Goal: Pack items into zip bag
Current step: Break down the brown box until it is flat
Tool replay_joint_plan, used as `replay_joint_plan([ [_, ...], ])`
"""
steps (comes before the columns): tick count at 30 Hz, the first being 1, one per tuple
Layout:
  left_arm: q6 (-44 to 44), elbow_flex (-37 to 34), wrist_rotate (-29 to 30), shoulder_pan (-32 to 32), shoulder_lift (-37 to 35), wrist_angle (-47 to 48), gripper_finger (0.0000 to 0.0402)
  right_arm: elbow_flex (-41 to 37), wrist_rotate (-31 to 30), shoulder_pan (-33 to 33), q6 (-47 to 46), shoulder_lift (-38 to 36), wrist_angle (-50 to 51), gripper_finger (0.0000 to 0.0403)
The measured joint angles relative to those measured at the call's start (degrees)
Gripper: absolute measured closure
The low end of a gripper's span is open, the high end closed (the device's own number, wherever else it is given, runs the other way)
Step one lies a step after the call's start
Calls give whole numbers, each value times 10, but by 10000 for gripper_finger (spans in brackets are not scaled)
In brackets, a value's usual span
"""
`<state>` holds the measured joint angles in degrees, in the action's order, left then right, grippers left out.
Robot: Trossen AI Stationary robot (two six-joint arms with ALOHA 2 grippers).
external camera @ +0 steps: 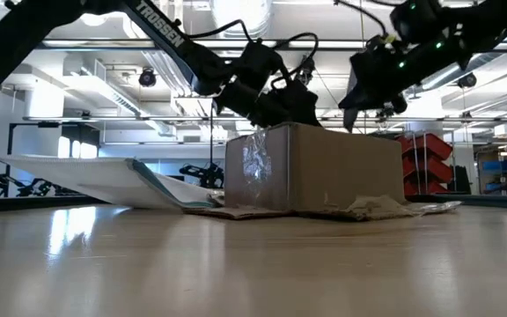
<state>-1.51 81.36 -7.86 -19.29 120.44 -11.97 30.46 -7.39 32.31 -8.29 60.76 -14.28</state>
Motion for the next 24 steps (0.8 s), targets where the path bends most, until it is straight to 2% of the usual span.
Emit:
replay_joint_plan([
  [11, -7, -1, -1, 0, -19, 36, 125, 0, -16, 15, -1, 42, -16, 346],
  [16, -7, -2, -1, 0, -20, 37, 125, 0, 13, 23, -12, 64, -42, 346],
  [24, -5, -1, -1, -1, -22, 55, 125, 2, 14, 22, -18, 71, -60, 346],
])
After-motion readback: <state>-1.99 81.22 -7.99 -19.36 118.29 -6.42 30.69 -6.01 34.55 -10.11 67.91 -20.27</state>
